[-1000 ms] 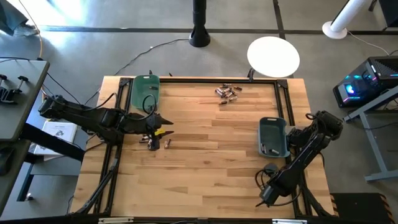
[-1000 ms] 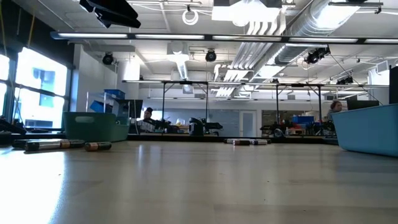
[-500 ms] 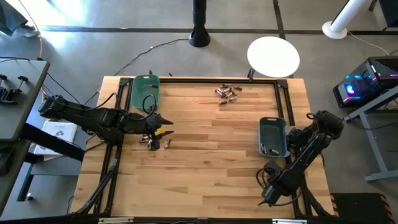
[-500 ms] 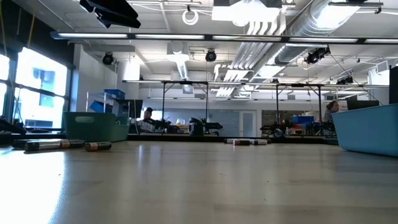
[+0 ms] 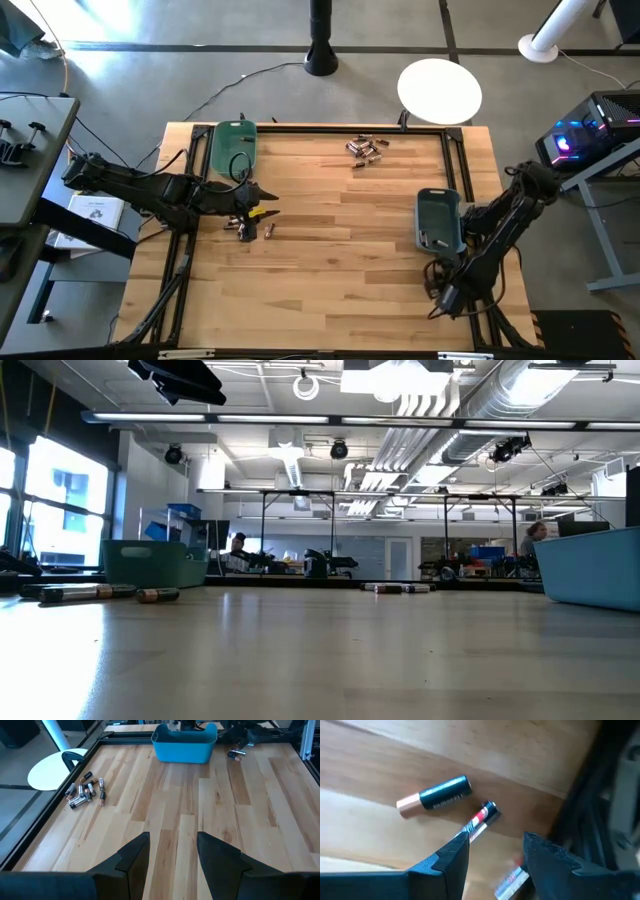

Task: Sort batteries
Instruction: Put the silver battery into the blue bin

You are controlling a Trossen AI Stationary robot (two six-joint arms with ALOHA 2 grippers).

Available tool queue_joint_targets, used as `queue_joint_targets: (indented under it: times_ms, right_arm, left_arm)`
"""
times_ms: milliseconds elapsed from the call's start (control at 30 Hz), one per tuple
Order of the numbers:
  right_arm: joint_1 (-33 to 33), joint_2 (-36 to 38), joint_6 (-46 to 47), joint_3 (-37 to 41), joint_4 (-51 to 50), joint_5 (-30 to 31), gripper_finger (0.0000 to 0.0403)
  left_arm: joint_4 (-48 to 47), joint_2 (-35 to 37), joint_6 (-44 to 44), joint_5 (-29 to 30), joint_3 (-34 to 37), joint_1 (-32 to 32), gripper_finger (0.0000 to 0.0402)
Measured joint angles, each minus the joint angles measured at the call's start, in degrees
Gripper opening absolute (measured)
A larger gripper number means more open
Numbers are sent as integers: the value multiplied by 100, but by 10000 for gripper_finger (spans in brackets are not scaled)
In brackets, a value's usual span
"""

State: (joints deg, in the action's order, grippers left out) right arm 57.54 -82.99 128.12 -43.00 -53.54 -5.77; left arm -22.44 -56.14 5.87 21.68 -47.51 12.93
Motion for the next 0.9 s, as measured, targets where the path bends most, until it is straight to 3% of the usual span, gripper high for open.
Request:
queue_joint_targets:
  times_ms: [467, 600, 800, 900]
  right_arm:
    - [-2, 86, -53, 592, 931, 99, 173]
    - [-9, 82, -214, 596, 993, 107, 130]
    - [-11, 83, -420, 588, 1074, 117, 33]
    - [-5, 55, -543, 465, 1041, 62, 18]
  left_arm:
    - [5, 0, 100, -1, 0, 0, 158]
    - [5, 0, 130, -1, -2, 0, 158]
    - [3, 0, 153, -3, -2, 0, 158]
    - [1, 0, 220, -22, -2, 0, 158]
